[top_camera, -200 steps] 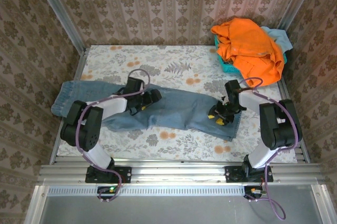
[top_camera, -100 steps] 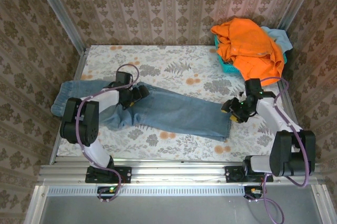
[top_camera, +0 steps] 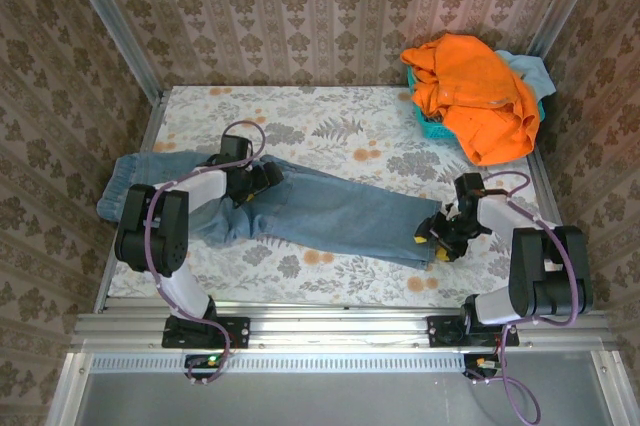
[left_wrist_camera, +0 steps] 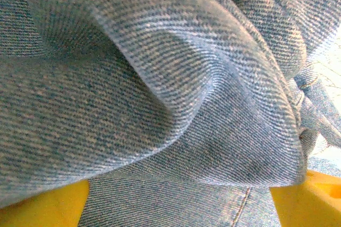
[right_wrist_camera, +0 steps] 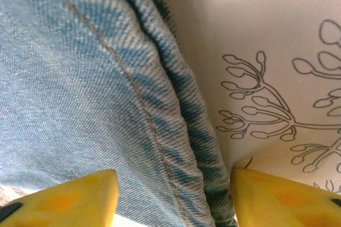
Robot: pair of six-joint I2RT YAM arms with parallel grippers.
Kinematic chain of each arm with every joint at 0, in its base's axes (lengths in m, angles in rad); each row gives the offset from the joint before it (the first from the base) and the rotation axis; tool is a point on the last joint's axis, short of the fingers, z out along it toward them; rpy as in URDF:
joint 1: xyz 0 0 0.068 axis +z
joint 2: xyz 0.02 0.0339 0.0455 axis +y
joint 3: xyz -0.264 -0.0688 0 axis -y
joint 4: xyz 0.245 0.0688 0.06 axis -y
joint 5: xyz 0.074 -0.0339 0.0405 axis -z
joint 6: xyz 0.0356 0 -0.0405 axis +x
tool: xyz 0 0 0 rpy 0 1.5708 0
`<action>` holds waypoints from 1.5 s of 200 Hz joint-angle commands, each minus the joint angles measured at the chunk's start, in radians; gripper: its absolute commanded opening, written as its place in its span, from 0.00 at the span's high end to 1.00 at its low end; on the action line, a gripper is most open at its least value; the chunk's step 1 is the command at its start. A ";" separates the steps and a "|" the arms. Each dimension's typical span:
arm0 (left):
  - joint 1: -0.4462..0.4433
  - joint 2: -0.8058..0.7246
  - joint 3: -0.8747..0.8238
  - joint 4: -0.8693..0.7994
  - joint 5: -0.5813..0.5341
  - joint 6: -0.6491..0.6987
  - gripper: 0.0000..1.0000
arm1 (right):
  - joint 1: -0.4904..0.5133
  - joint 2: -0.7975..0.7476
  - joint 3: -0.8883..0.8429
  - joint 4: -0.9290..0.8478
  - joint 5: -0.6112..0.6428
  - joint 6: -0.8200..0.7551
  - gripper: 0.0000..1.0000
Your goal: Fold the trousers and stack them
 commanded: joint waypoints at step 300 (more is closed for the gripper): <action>0.125 -0.501 -0.066 -0.428 -0.140 0.095 0.01 | 0.525 0.080 0.877 -0.131 0.088 -0.049 1.00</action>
